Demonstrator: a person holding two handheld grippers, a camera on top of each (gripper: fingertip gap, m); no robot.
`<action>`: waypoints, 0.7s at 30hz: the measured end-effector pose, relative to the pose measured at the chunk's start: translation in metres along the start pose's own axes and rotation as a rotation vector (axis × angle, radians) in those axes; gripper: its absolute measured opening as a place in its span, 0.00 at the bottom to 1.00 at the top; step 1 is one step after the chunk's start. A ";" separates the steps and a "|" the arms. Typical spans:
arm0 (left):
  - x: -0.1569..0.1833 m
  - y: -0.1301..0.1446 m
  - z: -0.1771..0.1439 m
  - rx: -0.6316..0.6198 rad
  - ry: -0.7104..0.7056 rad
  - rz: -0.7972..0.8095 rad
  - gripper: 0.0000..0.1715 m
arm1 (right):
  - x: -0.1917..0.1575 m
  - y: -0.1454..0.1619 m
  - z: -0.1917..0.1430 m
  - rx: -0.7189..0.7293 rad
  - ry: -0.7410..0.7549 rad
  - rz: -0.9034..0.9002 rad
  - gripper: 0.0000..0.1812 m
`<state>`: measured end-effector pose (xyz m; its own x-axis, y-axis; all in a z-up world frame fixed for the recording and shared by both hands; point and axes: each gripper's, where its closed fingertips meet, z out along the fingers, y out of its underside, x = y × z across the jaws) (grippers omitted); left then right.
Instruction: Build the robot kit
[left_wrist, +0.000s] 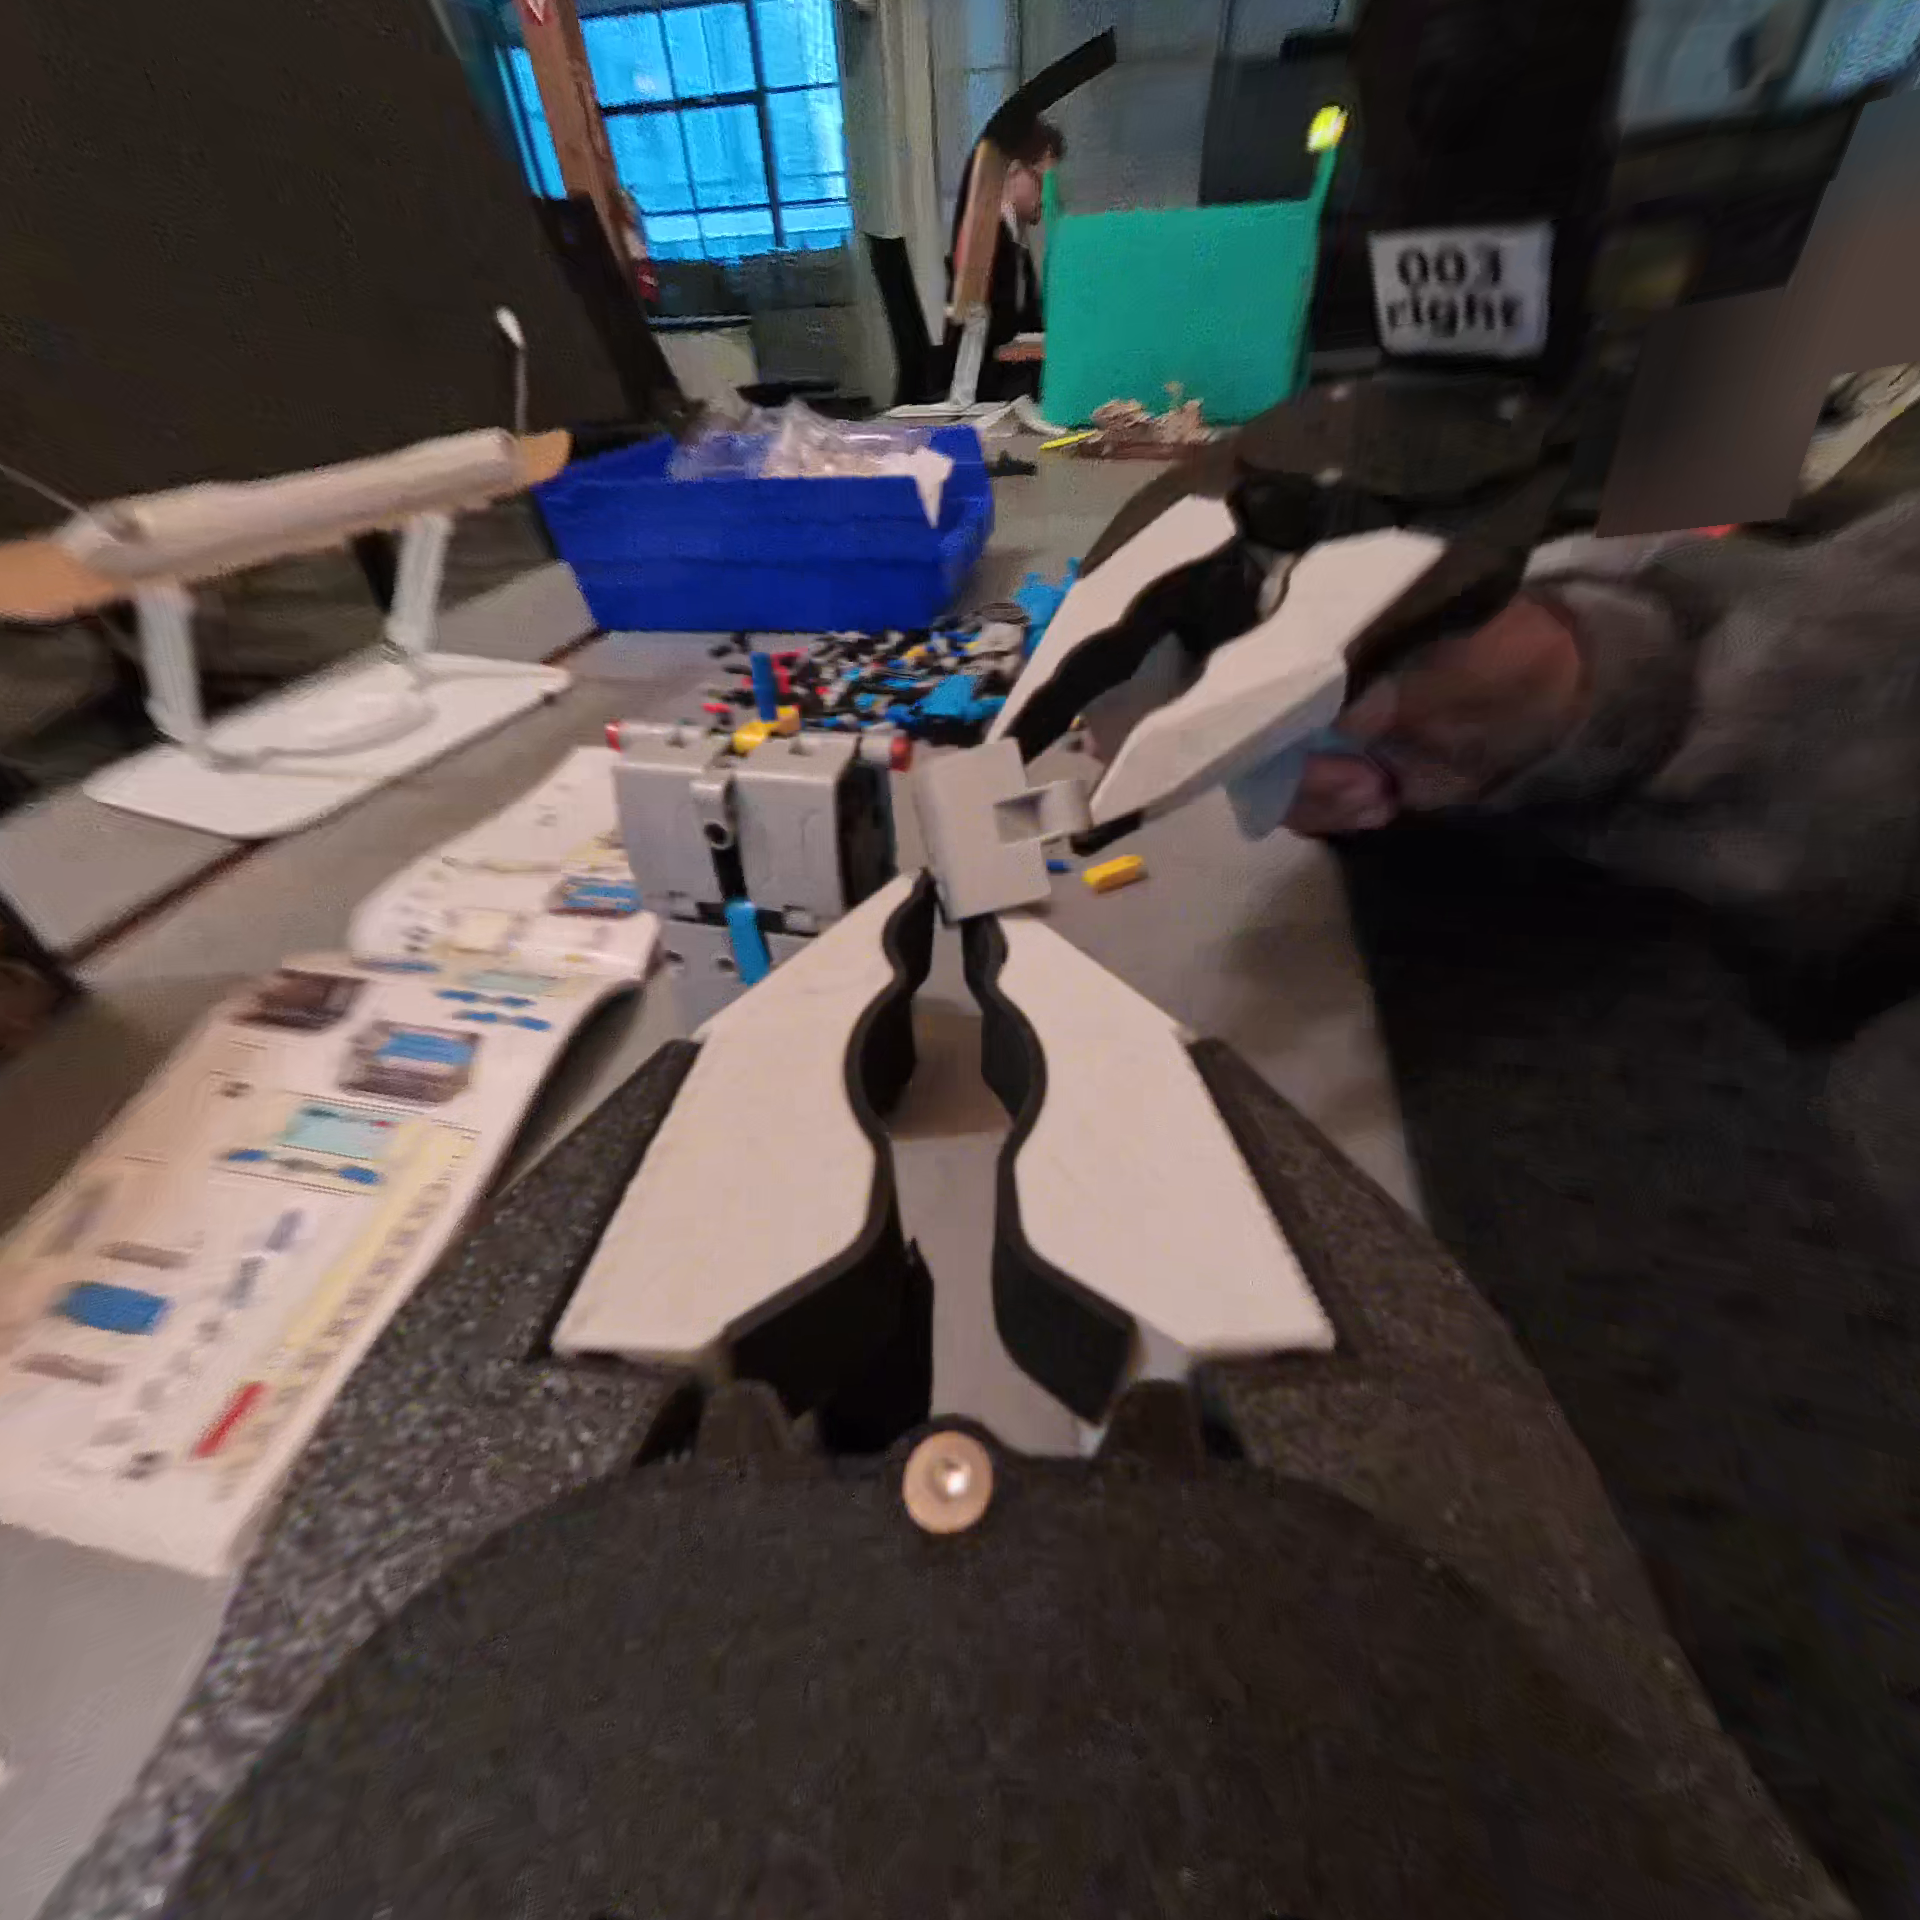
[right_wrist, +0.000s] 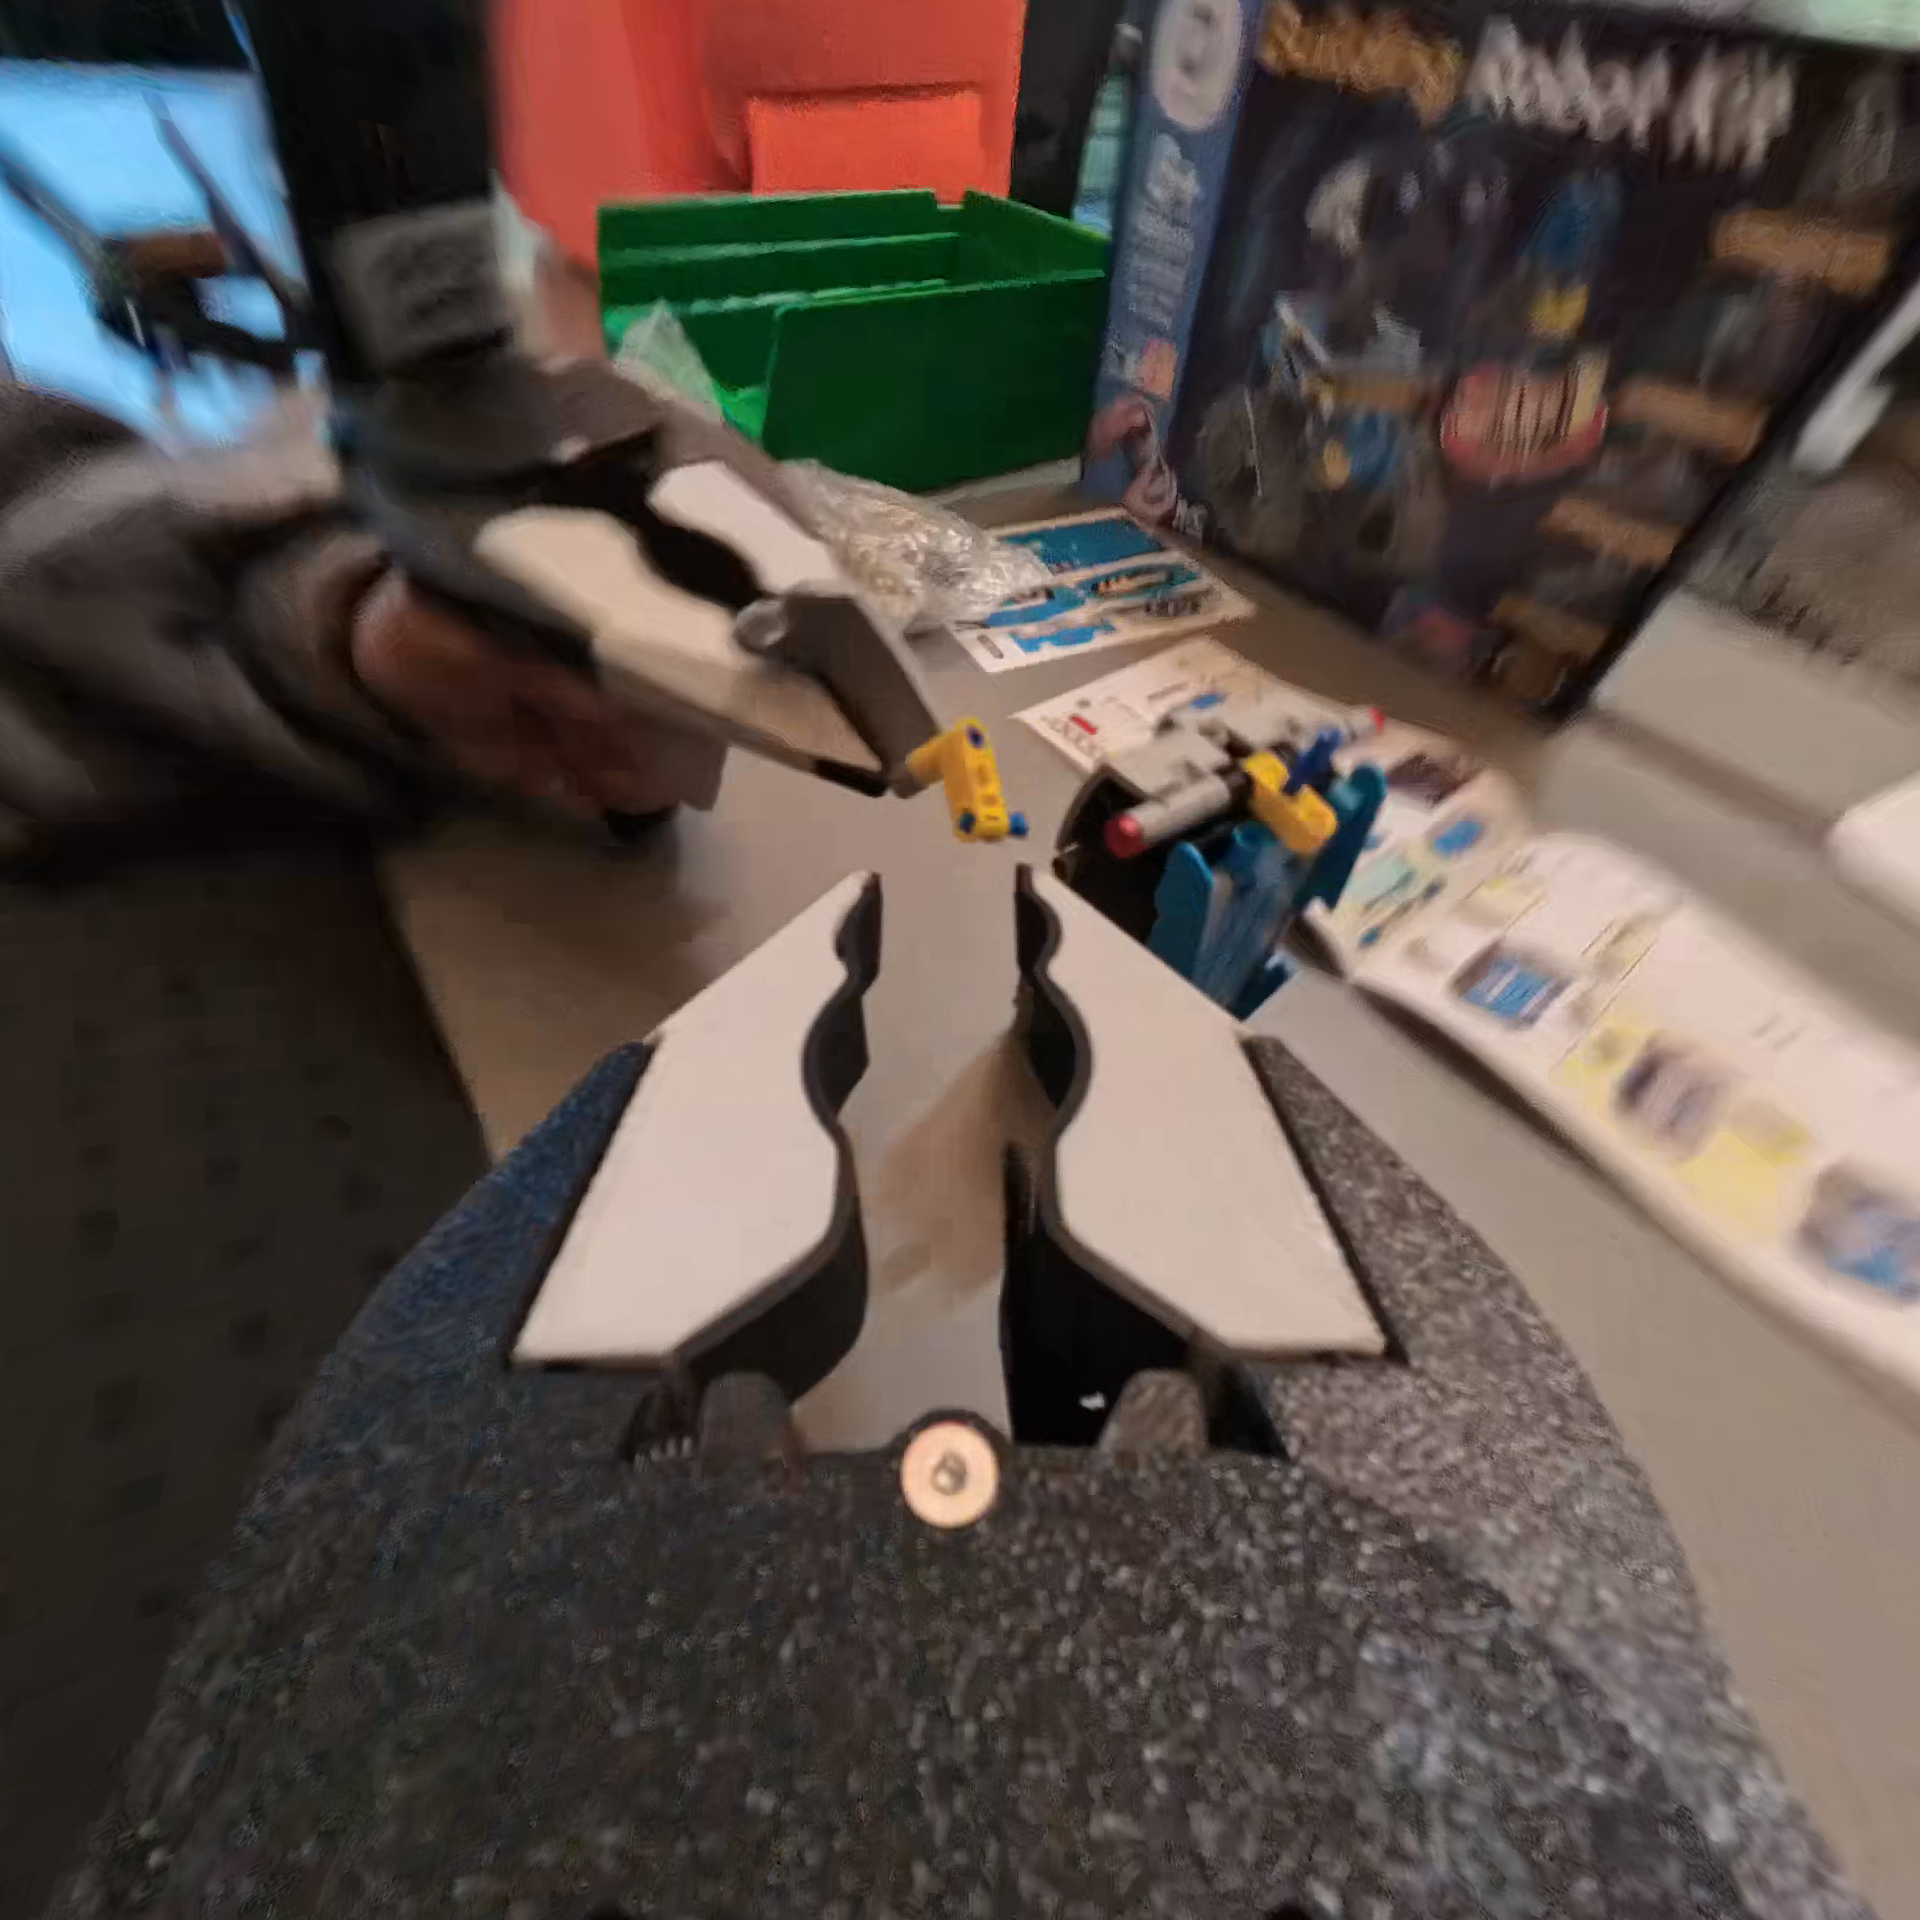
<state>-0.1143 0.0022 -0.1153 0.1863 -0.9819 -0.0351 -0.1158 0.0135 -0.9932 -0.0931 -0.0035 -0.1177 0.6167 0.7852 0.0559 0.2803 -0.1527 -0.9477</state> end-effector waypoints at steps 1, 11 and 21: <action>-0.003 -0.001 -0.002 -0.002 -0.061 0.126 0.02 | 0.003 0.000 0.001 0.014 -0.017 0.149 0.16; 0.016 -0.031 -0.011 0.132 -0.232 0.515 0.02 | -0.015 -0.048 -0.012 0.569 -0.583 1.299 0.10; 0.018 -0.037 -0.012 0.164 -0.277 0.563 0.02 | -0.008 -0.047 -0.013 0.690 -0.642 1.450 0.07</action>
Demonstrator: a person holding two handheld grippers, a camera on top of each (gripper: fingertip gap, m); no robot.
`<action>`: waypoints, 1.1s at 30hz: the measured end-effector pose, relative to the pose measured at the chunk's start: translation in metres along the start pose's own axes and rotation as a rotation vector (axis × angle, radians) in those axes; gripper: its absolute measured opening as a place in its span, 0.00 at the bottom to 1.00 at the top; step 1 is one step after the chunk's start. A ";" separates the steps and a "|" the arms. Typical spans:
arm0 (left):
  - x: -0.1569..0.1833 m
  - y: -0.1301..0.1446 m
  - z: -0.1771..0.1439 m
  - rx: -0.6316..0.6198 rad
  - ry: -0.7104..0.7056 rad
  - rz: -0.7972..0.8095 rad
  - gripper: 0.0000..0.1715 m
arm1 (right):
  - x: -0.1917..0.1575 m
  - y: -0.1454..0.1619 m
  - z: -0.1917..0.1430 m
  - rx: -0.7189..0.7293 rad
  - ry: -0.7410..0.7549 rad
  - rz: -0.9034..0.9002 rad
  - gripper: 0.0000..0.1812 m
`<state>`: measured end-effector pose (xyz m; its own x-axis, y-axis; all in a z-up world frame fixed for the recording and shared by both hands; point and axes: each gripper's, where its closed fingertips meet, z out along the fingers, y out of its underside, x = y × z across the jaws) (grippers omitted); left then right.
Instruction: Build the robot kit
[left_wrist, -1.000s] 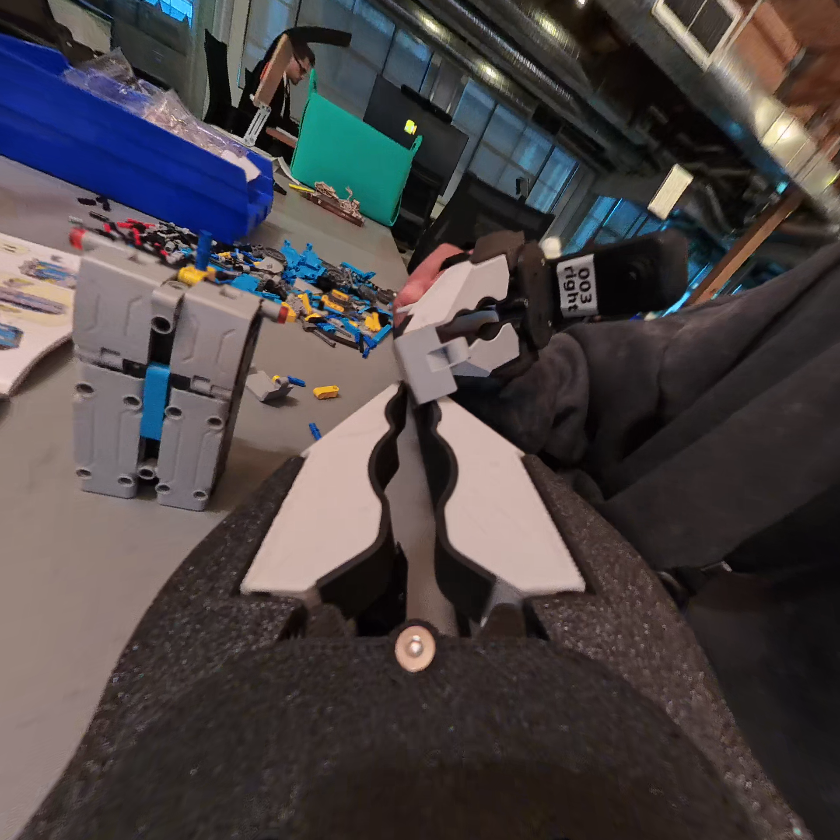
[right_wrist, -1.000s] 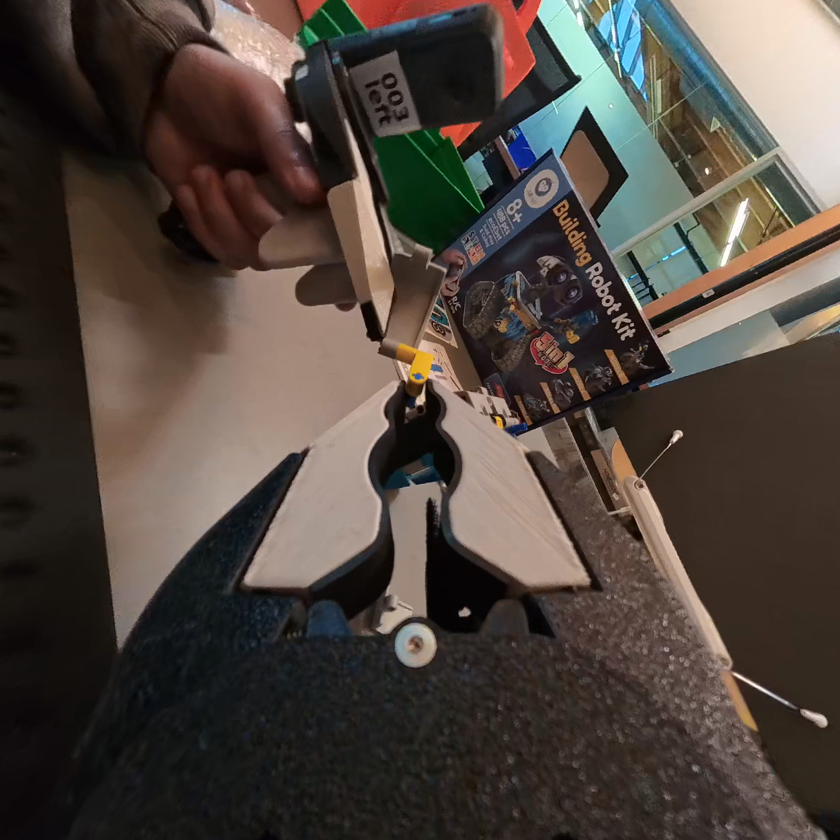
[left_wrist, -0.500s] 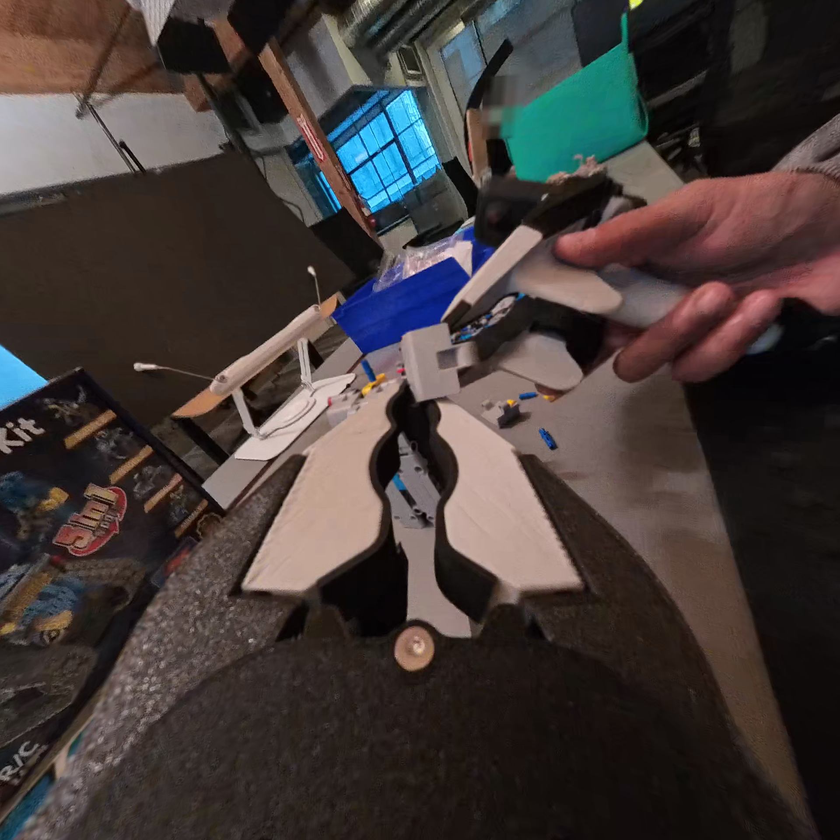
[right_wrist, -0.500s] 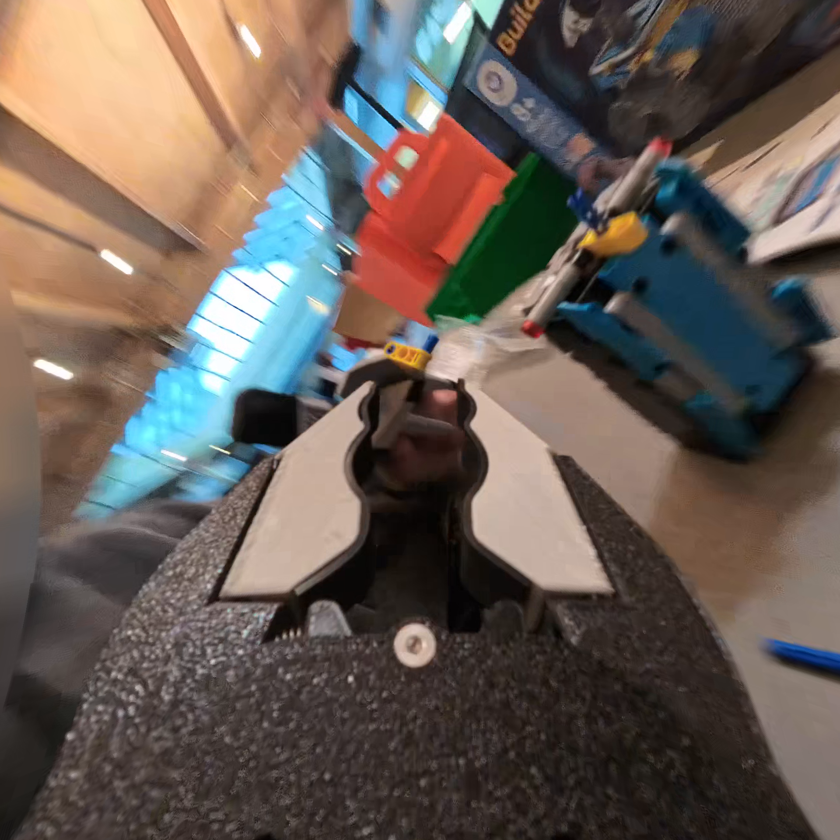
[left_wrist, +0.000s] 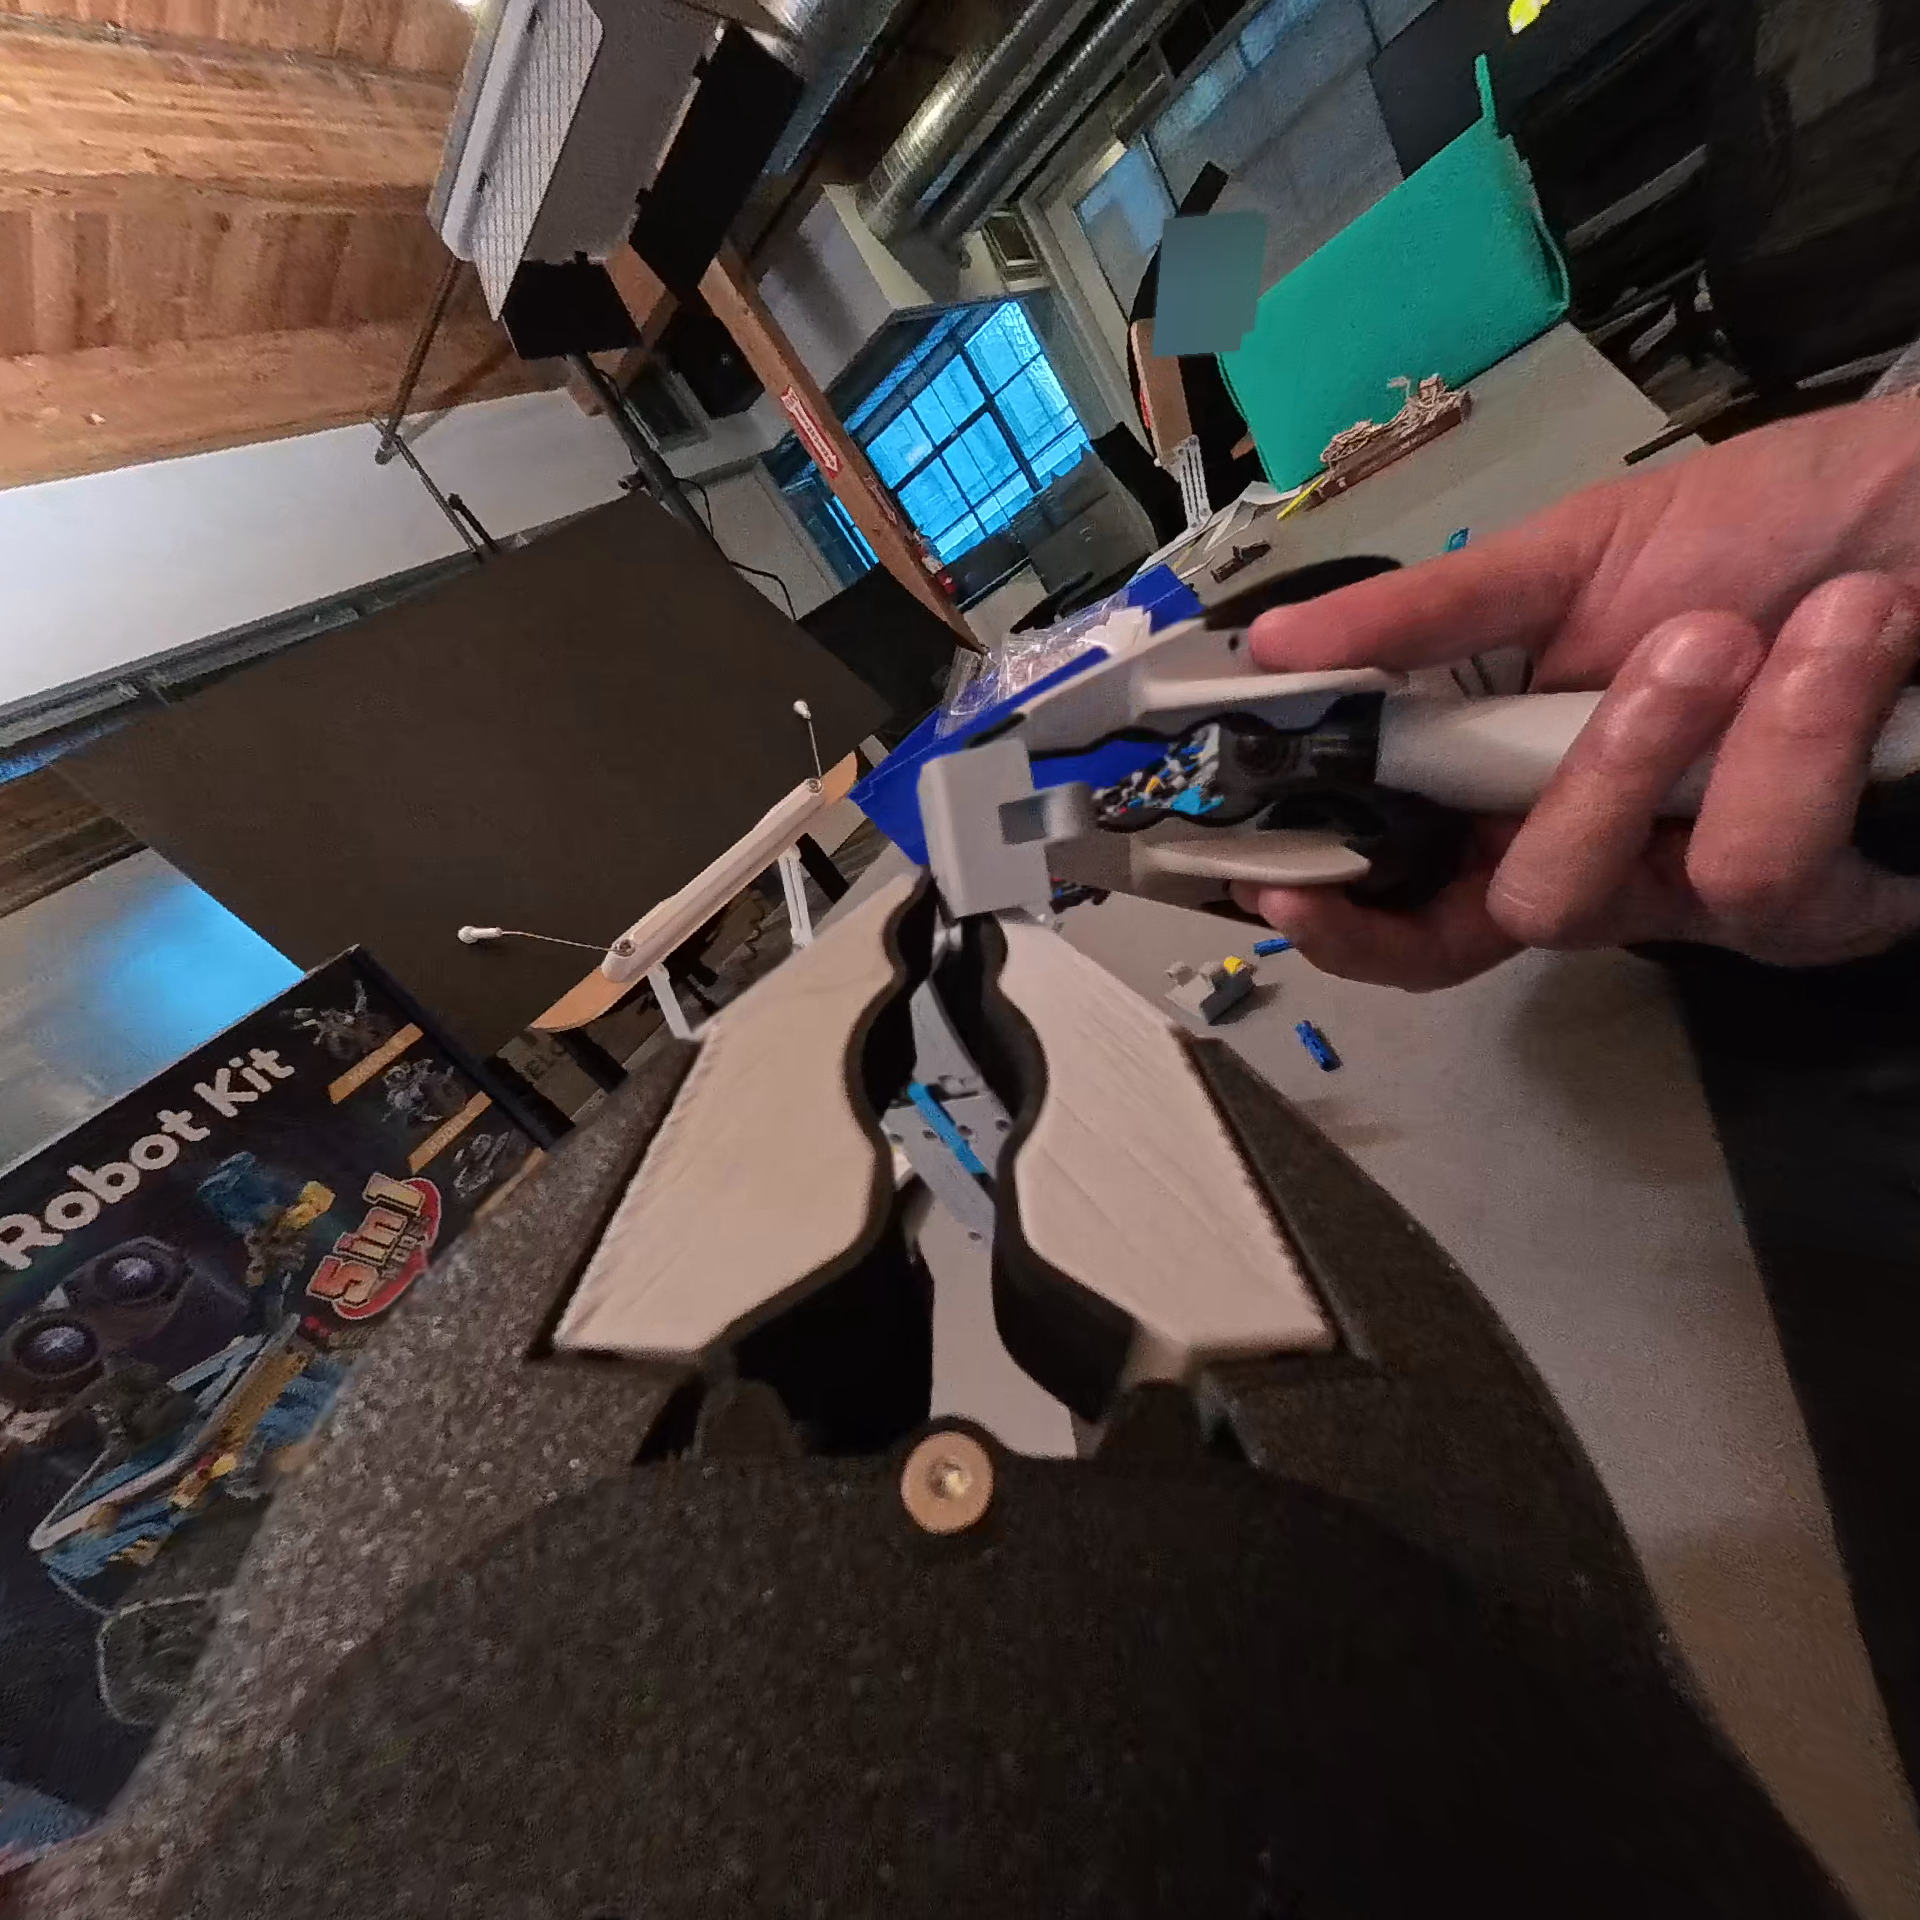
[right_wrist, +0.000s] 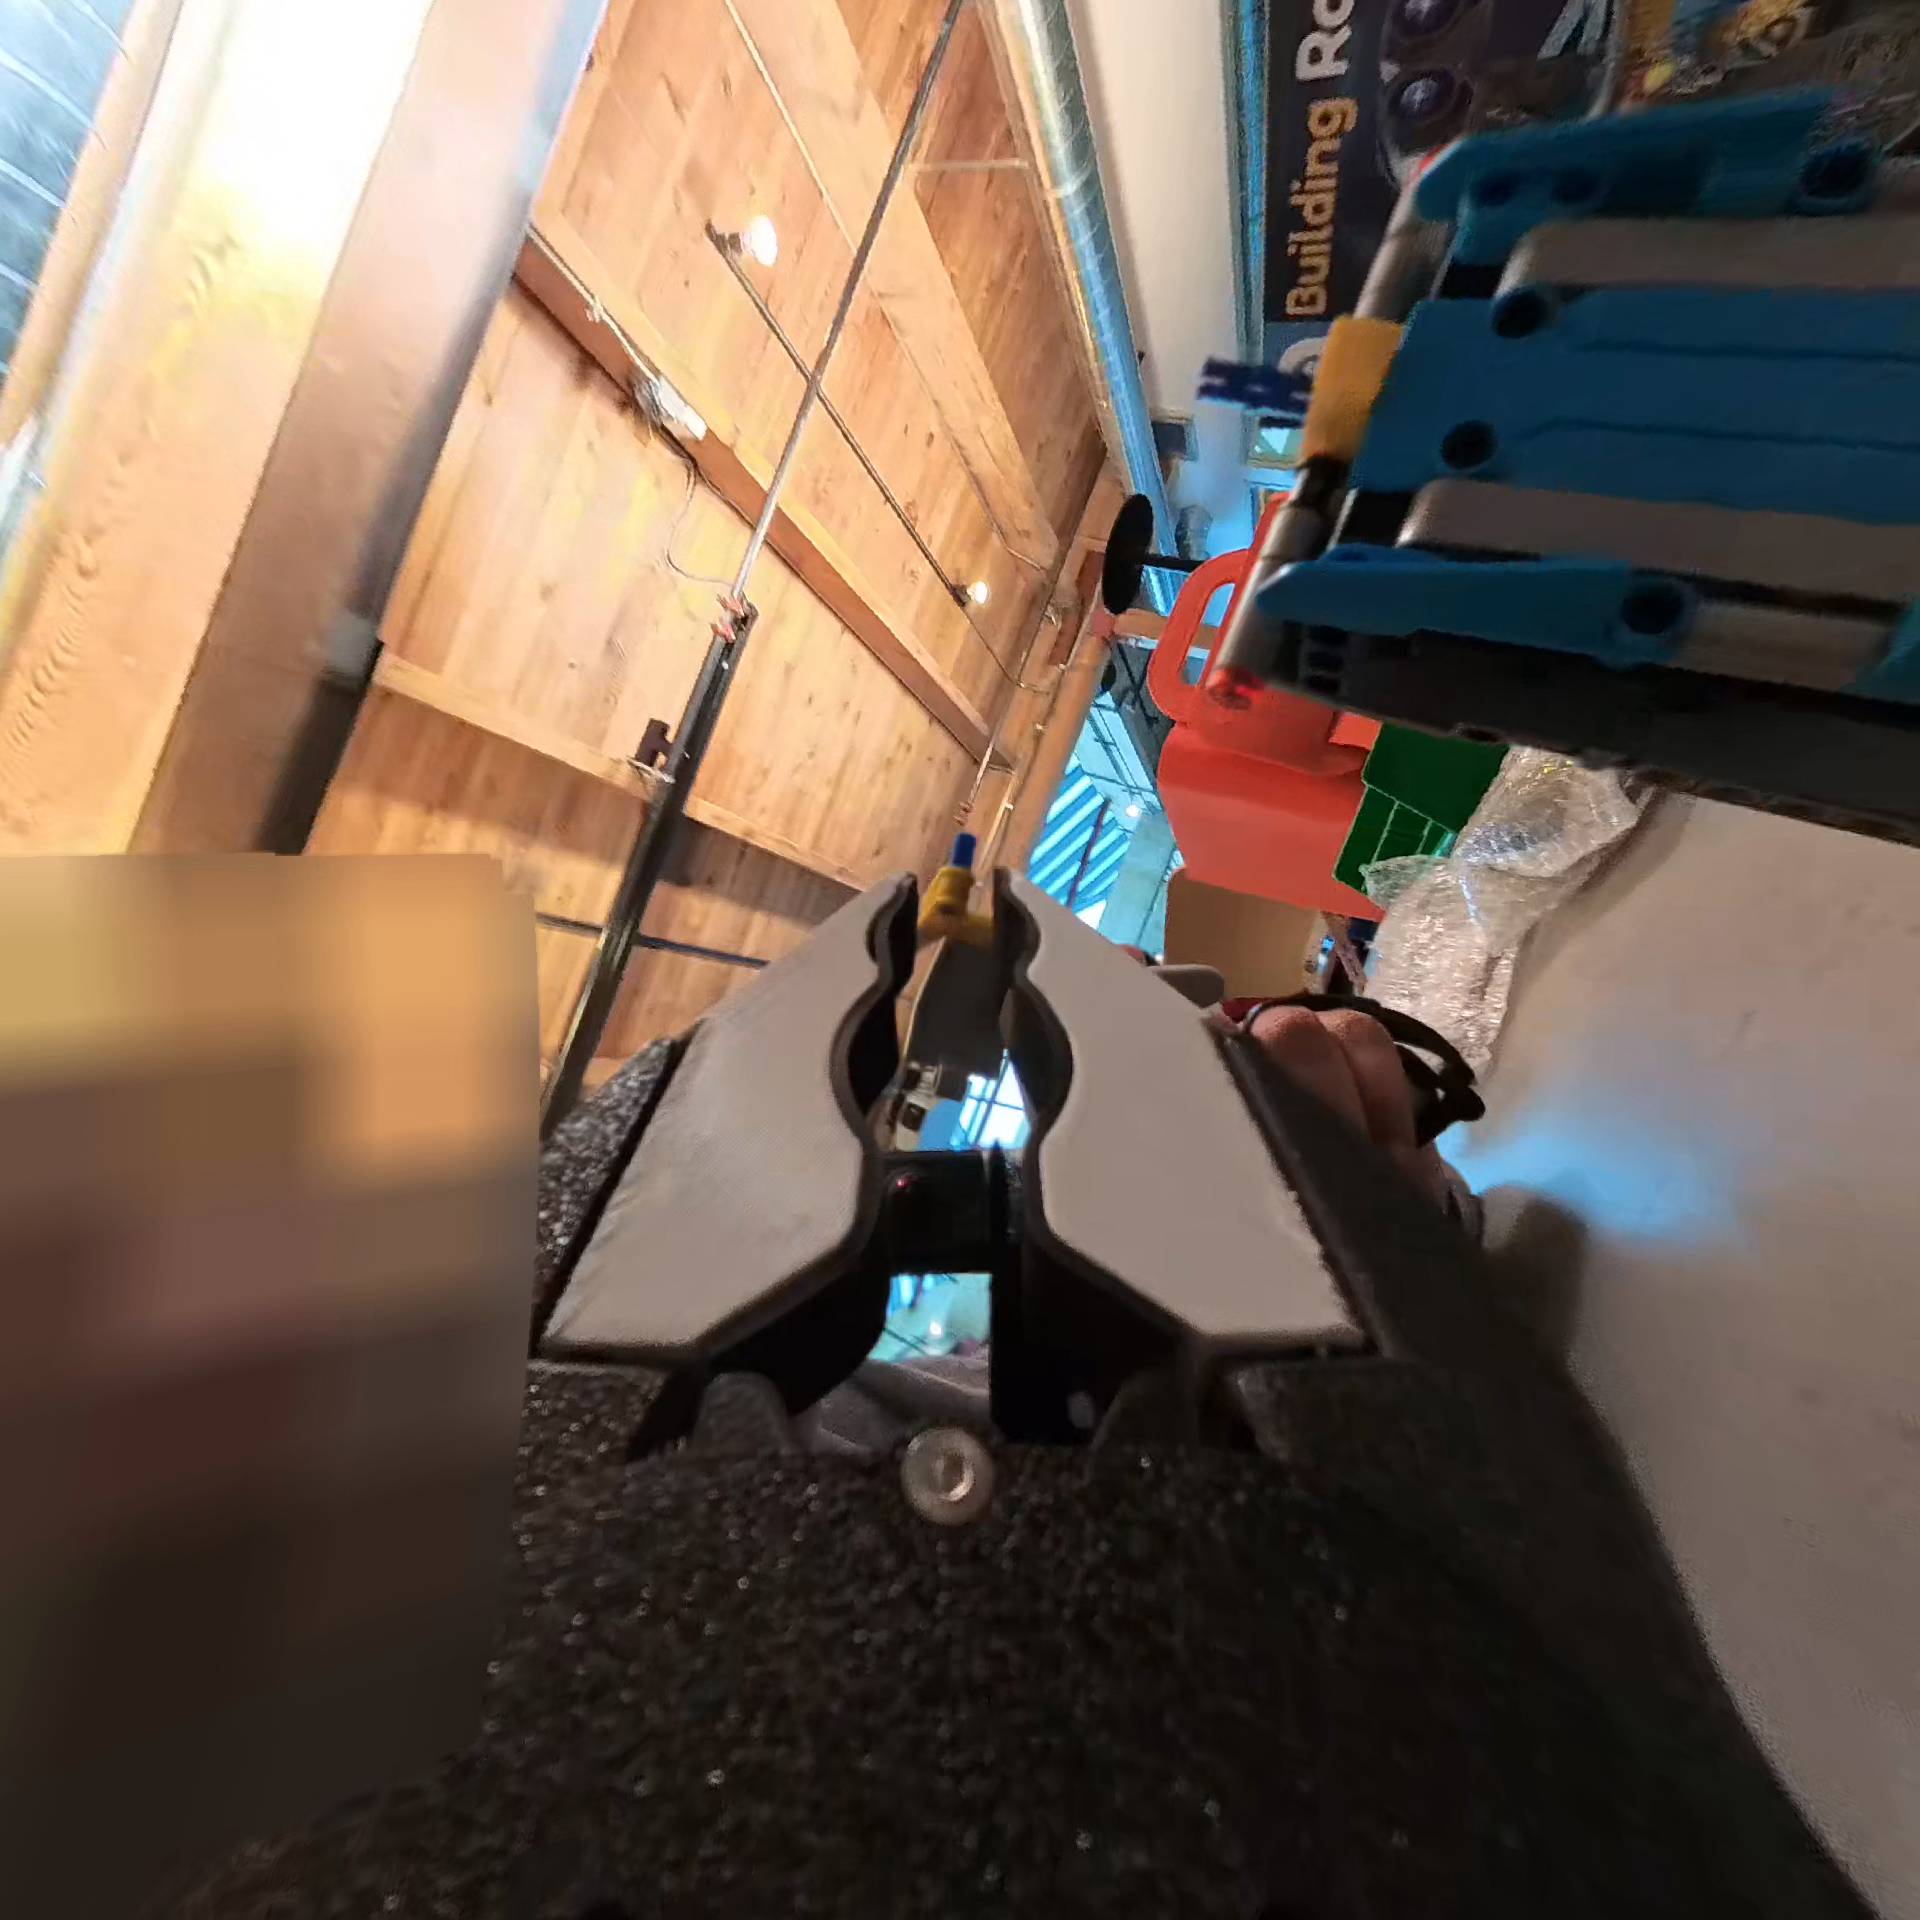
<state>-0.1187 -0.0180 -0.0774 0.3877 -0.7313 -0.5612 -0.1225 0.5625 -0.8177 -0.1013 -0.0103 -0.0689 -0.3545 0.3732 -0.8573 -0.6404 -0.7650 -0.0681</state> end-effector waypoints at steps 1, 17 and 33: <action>0.000 -0.001 0.000 0.001 -0.009 0.013 0.02 | 0.000 -0.001 -0.001 0.008 -0.008 0.016 0.06; 0.005 -0.005 0.002 -0.029 -0.113 0.257 0.02 | -0.004 -0.001 0.001 0.083 -0.109 0.186 0.03; 0.004 -0.006 0.002 -0.046 -0.147 0.280 0.02 | -0.007 0.002 0.003 0.095 -0.121 0.206 0.03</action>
<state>-0.1144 -0.0236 -0.0741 0.4606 -0.4854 -0.7431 -0.2825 0.7135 -0.6412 -0.1021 -0.0124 -0.0618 -0.5594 0.2796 -0.7803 -0.6054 -0.7809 0.1542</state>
